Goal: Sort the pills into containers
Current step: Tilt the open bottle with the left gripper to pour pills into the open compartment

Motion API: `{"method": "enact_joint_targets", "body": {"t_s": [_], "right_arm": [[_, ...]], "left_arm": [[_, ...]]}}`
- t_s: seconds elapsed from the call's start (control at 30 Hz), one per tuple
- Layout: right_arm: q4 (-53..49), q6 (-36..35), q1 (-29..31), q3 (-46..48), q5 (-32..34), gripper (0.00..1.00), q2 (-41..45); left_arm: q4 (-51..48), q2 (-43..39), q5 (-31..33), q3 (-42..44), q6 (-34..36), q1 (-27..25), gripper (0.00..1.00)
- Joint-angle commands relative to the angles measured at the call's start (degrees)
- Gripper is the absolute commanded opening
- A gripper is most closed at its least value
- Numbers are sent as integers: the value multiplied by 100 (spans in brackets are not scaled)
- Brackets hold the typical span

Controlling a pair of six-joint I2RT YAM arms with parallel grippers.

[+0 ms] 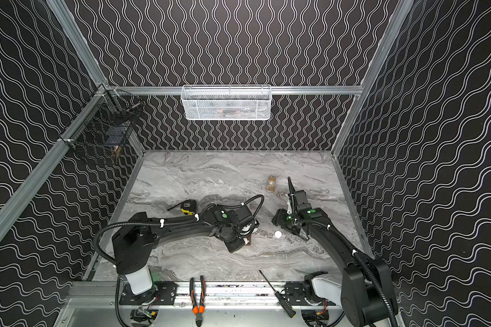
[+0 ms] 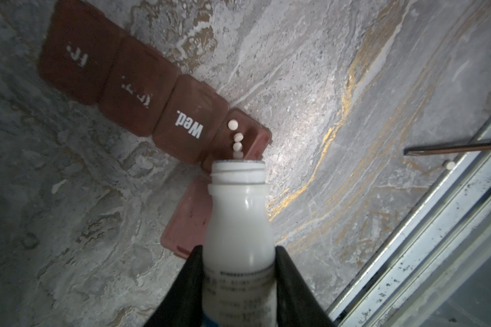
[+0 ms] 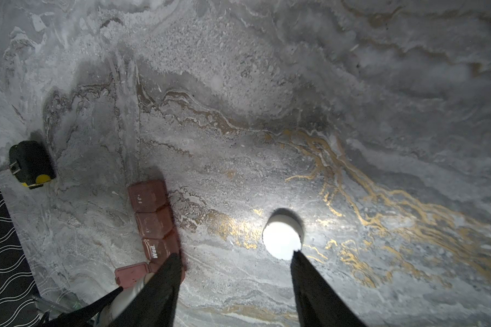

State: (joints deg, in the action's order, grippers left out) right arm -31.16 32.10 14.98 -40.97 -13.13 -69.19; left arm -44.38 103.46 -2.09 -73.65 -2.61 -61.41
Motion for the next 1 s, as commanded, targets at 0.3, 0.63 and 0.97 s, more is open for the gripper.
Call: {"method": "enact_joint_targets", "body": {"t_s": [0.3, 0.63, 0.97], "right_arm": [[75, -37, -2, -29, -15, 64, -51], [71, -50, 4, -25, 11, 64, -68], [13, -44, -5, -41, 69, 64, -68]], "left_arm": [[-96, 42, 12, -91, 121, 6, 0], [406, -170, 16, 242, 58, 6, 0], [883, -361, 7, 551, 32, 6, 0]]}}
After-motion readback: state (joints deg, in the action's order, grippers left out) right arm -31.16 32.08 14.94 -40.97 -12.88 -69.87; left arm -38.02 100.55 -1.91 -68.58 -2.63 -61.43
